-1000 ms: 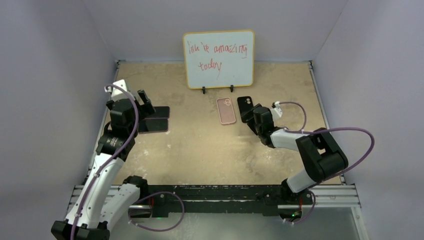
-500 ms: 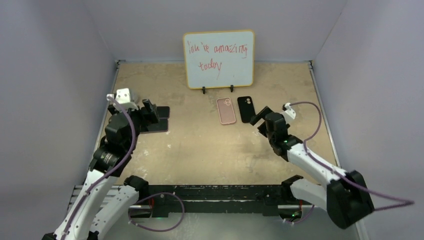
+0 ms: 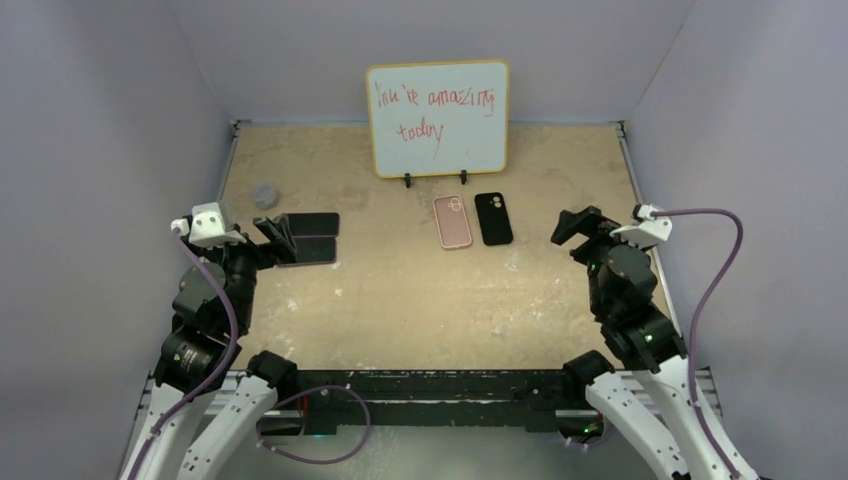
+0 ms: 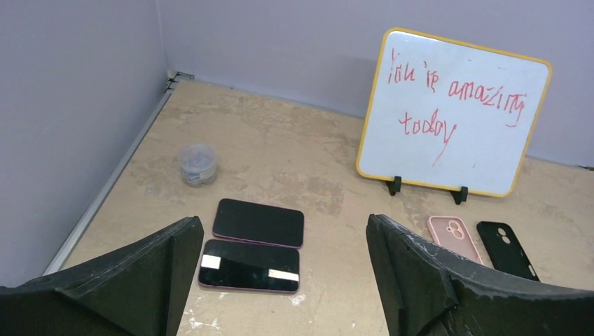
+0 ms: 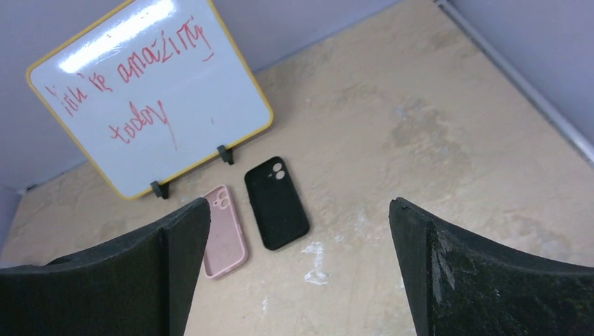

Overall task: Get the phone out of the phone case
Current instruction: Reset both arms

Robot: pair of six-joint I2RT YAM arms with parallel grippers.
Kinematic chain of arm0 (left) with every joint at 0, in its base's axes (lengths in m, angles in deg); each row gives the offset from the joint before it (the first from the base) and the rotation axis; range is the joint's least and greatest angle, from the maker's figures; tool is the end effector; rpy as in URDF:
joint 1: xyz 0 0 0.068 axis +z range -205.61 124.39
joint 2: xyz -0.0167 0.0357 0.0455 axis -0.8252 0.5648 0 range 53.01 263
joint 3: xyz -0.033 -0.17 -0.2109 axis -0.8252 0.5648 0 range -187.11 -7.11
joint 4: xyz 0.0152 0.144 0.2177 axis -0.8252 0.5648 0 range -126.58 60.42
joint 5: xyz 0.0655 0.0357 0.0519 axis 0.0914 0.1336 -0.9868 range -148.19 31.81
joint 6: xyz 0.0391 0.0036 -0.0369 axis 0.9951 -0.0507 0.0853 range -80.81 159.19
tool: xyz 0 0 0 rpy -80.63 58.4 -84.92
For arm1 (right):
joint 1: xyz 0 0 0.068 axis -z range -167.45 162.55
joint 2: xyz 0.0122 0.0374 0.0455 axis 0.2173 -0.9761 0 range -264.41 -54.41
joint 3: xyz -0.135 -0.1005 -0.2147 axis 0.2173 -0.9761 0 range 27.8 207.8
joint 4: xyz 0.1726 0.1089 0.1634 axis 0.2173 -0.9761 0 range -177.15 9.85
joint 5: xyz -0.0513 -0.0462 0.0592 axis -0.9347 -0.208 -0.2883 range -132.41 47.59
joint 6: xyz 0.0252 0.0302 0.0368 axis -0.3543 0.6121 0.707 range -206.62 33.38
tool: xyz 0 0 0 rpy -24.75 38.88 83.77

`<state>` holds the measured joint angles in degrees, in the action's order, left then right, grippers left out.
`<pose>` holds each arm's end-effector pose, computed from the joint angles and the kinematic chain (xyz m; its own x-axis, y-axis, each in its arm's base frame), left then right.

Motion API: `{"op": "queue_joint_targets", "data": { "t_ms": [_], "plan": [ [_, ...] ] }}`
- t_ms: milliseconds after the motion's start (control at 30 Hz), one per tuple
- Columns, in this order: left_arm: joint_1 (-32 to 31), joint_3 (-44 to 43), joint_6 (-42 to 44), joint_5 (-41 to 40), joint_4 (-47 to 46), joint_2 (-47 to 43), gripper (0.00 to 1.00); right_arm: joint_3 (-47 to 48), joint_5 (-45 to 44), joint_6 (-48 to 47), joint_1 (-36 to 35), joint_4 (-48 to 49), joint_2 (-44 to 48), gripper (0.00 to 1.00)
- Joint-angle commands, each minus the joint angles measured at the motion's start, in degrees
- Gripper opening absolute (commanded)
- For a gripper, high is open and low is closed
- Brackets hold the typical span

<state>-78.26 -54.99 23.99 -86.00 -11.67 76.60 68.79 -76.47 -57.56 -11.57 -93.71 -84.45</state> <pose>0.0822 -0.0162 0.3735 0.0139 -0.2571 -0.9663 -0.0894 0.9622 -0.2573 0.1213 0.0324 0.3464 0.0472 0.4620 -0.8856 0.1705 0.8699 0.4628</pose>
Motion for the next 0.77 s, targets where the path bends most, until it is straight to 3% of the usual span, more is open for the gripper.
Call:
{"op": "queue_joint_targets", "data": {
  "t_ms": [0,300,733],
  "plan": [
    [-0.28,-0.19,1.41,-4.58,-1.51,-0.26,0.91,3.53,-5.32,-8.84,-0.06,-6.46,2.18,0.99],
    [-0.72,6.99,3.43,-7.46,-6.11,-6.88,0.92,-0.77,-8.3,-19.06,-0.09,1.08,6.87,0.99],
    [-0.72,6.39,3.16,-8.92,-6.54,-5.63,0.92,-2.19,-8.76,-20.92,-0.12,2.87,9.52,0.99]
  ]
}}
